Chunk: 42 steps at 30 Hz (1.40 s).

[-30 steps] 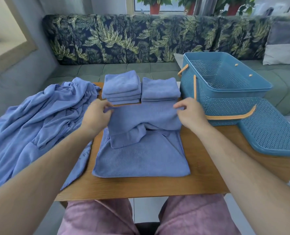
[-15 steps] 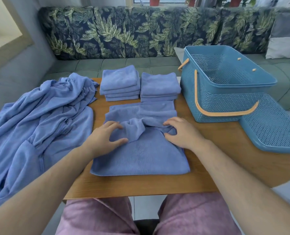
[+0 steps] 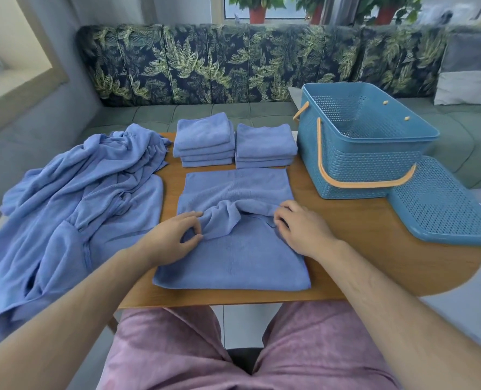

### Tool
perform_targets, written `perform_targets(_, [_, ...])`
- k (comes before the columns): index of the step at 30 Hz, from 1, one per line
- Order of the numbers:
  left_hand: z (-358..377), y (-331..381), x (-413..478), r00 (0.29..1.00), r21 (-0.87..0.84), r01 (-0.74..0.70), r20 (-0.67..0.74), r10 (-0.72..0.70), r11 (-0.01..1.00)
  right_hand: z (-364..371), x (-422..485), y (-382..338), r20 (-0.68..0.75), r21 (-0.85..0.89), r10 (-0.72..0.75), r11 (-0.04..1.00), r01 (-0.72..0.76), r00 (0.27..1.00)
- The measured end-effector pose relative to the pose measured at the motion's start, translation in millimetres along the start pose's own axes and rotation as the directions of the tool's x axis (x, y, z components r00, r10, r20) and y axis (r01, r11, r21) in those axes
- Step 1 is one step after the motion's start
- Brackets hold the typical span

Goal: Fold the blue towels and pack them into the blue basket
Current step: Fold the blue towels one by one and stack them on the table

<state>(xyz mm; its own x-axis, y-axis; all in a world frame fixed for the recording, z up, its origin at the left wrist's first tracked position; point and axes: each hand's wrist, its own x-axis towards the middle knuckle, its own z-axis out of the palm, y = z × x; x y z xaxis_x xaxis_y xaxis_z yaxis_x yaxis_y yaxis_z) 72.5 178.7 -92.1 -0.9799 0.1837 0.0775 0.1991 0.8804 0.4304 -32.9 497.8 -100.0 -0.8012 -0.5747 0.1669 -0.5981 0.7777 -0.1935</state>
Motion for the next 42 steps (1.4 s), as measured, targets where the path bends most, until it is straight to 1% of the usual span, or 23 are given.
perform_targets(4, [-1.2, -0.5, -7.1, 1.000, -0.024, 0.011, 0.030, -0.011, 1.000, -9.3, -4.0, -0.2, 0.067, 0.069, 0.039, 0.997, -0.044, 0.997])
perform_targets(6, [-2.3, -2.7, -5.3, 1.000, -0.002, 0.003, 0.031, -0.003, 1.000, -12.3, -0.3, -2.5, 0.082, 0.057, 0.058, 0.996, -0.063, 0.995])
perform_targets(9, [-4.3, -0.8, 0.9, 1.000, 0.103, -0.016, 0.017, 0.014, 0.995, -10.4, 4.5, -7.8, 0.049, -0.010, 0.058, 0.998, -0.058, 0.997])
perform_targets(11, [-5.9, 2.3, 3.5, 1.000, 0.122, -0.017, 0.013, 0.016, 0.992, -7.9, 3.7, -10.0, 0.017, -0.018, 0.062, 0.998, -0.062, 0.998])
perform_targets(13, [-9.1, 6.1, 2.6, 1.000, 0.035, 0.013, -0.024, -0.012, 0.999, -8.8, 0.6, -9.9, -0.031, 0.064, 0.101, 0.993, -0.099, 0.994])
perform_targets(15, [-14.7, 9.3, -0.3, 0.992, -0.131, 0.087, -0.077, -0.098, 0.988, -13.0, -2.3, -7.6, -0.086, 0.162, 0.131, 0.980, -0.116, 0.988])
perform_targets(16, [-18.4, 10.5, -1.3, 0.984, -0.215, 0.125, -0.098, -0.149, 0.969, -16.6, -4.0, -6.5, -0.107, 0.239, 0.142, 0.964, -0.114, 0.984])
perform_targets(17, [-22.2, 10.5, -2.0, 0.973, -0.287, 0.160, -0.115, -0.200, 0.944, -21.6, -6.1, -6.4, -0.117, 0.343, 0.163, 0.932, -0.114, 0.980])
perform_targets(19, [-31.9, 14.0, -0.3, 0.949, -0.432, 0.201, -0.137, -0.285, 0.879, -35.3, -8.6, -9.3, -0.127, 0.546, 0.221, 0.830, -0.117, 0.967])
perform_targets(20, [-37.2, 16.3, 2.2, 0.936, -0.502, 0.205, -0.152, -0.319, 0.841, -42.0, -7.7, -10.6, -0.130, 0.606, 0.251, 0.786, -0.124, 0.959])
perform_targets(22, [-47.5, 21.0, 11.6, 0.906, -0.611, 0.207, -0.175, -0.385, 0.764, -52.8, -0.2, -12.4, -0.135, 0.636, 0.296, 0.758, -0.147, 0.945])
perform_targets(24, [-56.2, 21.0, 27.8, 0.885, -0.649, 0.223, -0.177, -0.430, 0.727, -57.2, 16.1, -9.5, -0.147, 0.616, 0.303, 0.773, -0.153, 0.941])
perform_targets(25, [-59.3, 18.3, 38.4, 0.873, -0.636, 0.242, -0.186, -0.450, 0.732, -58.1, 27.2, -6.9, -0.156, 0.607, 0.311, 0.779, -0.157, 0.938])
perform_targets(26, [-61.0, 13.1, 50.6, 0.858, -0.593, 0.270, -0.209, -0.469, 0.758, -58.3, 39.7, -3.6, -0.165, 0.601, 0.325, 0.782, -0.167, 0.931])
perform_targets(28, [-59.5, -1.9, 74.9, 0.826, -0.472, 0.331, -0.274, -0.493, 0.817, -55.1, 65.3, 4.6, -0.173, 0.575, 0.364, 0.792, -0.206, 0.915])
perform_targets(30, [-52.0, -22.7, 97.4, 0.816, -0.381, 0.369, -0.305, -0.491, 0.848, -43.9, 89.5, 15.1, -0.144, 0.528, 0.393, 0.806, -0.266, 0.908])
perform_targets(33, [-35.2, -53.2, 123.4, 0.845, -0.300, 0.389, -0.262, -0.467, 0.871, -17.3, 116.3, 30.1, -0.065, 0.430, 0.411, 0.834, -0.346, 0.909])
perform_targets(38, [-14.8, -72.2, 141.3, 0.897, -0.167, 0.297, -0.288, -0.335, 0.940, 13.2, 133.0, 37.6, -0.066, 0.317, 0.355, 0.894, -0.317, 0.933])
perform_targets(42, [-7.4, -80.3, 142.7, 0.906, -0.046, 0.301, -0.298, -0.300, 0.953, 22.5, 137.7, 38.6, -0.058, 0.218, 0.330, 0.925, -0.311, 0.942])
